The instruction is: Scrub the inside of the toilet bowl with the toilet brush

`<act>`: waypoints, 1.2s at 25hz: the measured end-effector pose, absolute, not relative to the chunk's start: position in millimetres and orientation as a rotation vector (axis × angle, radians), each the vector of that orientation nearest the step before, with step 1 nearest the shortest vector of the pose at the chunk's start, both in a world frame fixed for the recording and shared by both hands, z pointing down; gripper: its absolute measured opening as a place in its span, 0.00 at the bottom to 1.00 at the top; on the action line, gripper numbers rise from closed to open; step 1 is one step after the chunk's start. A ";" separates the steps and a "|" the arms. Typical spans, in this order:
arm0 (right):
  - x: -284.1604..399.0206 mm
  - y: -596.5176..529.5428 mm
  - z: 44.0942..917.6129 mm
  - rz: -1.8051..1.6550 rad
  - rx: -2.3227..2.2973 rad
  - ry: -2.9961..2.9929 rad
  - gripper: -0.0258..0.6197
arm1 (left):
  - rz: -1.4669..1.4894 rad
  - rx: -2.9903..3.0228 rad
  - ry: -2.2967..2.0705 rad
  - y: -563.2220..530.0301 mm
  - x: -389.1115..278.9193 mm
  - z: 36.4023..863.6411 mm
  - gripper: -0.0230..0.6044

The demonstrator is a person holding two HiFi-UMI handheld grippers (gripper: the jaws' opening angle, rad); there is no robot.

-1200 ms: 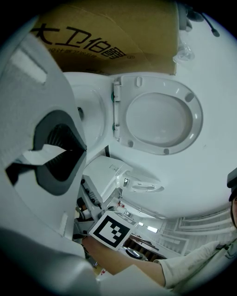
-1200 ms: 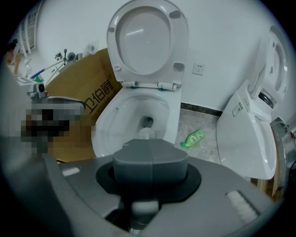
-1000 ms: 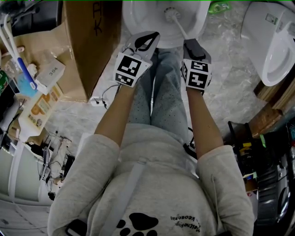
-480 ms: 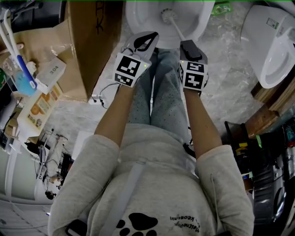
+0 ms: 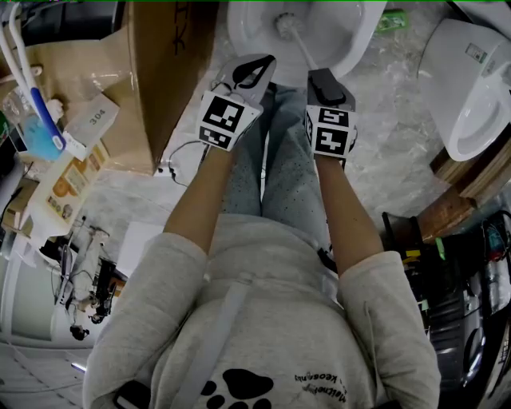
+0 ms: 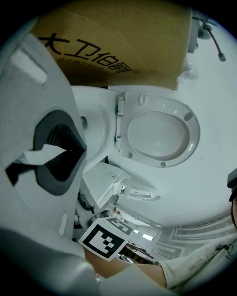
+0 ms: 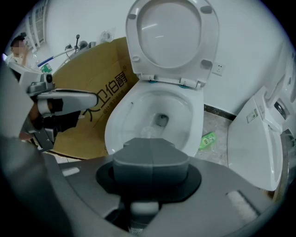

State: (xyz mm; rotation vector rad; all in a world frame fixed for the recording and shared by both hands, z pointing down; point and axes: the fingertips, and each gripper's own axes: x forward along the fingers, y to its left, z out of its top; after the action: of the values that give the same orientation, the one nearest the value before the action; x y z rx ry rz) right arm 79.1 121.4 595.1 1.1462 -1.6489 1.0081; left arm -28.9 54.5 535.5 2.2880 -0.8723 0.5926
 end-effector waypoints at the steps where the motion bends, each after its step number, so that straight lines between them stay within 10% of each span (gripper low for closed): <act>1: 77.3 120.1 595.6 1.008 1.144 -1.651 0.27 | 0.593 2.285 -0.875 53.8 -30.3 536.2 0.03; 30: 53.9 59.9 598.4 0.983 1.110 -1.708 0.27 | 0.597 2.249 -0.881 16.4 -43.8 550.7 0.03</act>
State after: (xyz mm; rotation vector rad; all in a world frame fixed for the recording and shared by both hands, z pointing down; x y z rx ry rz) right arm 53.9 59.9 598.4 1.1098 -1.7080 0.9835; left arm -43.8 16.4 550.7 2.2494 -0.8807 0.5971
